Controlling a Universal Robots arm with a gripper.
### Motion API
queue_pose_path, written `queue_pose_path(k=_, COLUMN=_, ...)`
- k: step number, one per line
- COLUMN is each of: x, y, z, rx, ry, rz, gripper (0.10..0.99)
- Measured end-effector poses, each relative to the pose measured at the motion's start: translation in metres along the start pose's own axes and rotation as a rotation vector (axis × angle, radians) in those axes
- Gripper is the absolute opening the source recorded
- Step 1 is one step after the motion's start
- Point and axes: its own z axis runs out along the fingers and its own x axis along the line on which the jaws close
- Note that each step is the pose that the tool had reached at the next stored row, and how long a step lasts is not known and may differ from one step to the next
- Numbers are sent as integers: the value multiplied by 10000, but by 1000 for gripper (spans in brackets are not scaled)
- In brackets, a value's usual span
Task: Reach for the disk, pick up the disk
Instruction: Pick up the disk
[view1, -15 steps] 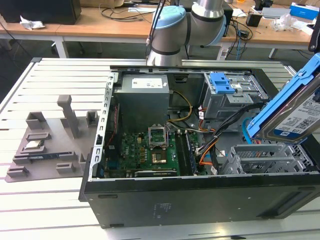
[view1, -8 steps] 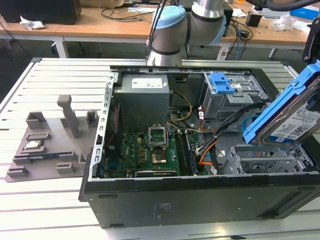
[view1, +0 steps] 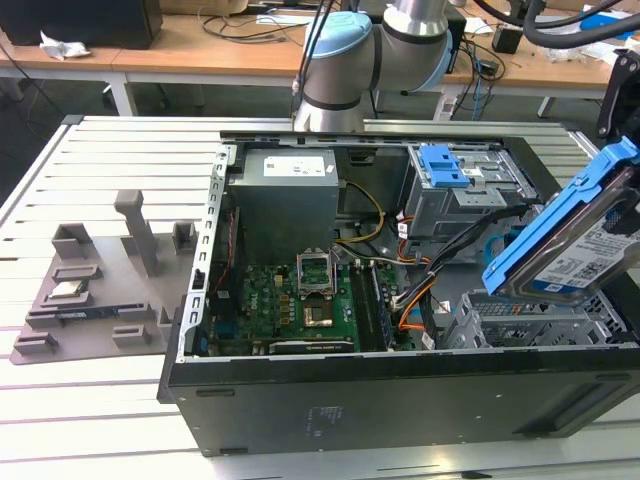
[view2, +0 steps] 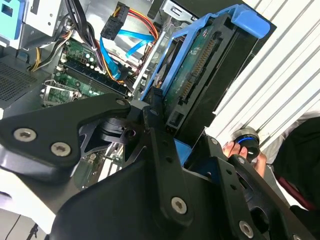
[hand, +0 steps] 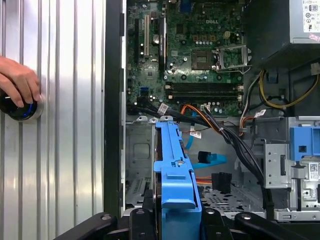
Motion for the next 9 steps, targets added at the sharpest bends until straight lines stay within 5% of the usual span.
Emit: queue_pose_path(k=9, x=-8, y=9, z=20, rx=0, ry=-4, rz=72, gripper=365)
